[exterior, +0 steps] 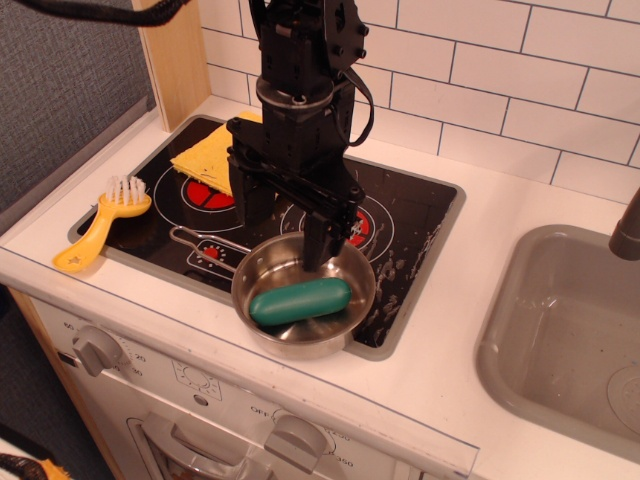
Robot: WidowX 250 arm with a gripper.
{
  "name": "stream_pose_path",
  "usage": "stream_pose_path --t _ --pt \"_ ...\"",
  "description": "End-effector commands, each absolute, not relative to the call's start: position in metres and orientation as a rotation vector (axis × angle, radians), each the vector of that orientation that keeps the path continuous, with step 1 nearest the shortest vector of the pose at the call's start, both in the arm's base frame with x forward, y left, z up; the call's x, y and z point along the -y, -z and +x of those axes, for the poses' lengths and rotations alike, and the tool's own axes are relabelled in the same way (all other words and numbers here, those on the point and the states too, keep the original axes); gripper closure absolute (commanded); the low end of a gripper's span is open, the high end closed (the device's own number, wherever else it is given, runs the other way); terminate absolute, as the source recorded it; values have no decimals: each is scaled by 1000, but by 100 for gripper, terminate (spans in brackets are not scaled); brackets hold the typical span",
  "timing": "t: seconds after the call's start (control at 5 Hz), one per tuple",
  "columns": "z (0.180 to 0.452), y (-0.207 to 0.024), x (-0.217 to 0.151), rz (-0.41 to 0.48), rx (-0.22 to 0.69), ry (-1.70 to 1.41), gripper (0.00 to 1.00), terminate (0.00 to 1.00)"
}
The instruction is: PLACE THE YELLOW CLOTH AT THE RIGHT SIDE OF THE STOVE
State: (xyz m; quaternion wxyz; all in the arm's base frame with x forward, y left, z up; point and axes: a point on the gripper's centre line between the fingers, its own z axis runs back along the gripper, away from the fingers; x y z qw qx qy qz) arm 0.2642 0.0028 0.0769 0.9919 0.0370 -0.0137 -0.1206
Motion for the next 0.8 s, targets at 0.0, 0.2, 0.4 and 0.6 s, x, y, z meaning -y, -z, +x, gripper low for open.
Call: stream_pose_path --t 0.0,0.2,0.4,0.6 --pt "264 -77 -3 74 27 242 0 0" --pt "295 -84 -35 78 51 188 0 0" --pt "332 -90 -83 81 88 97 0 0" --pt "359 -79 -112 82 114 80 0 0"
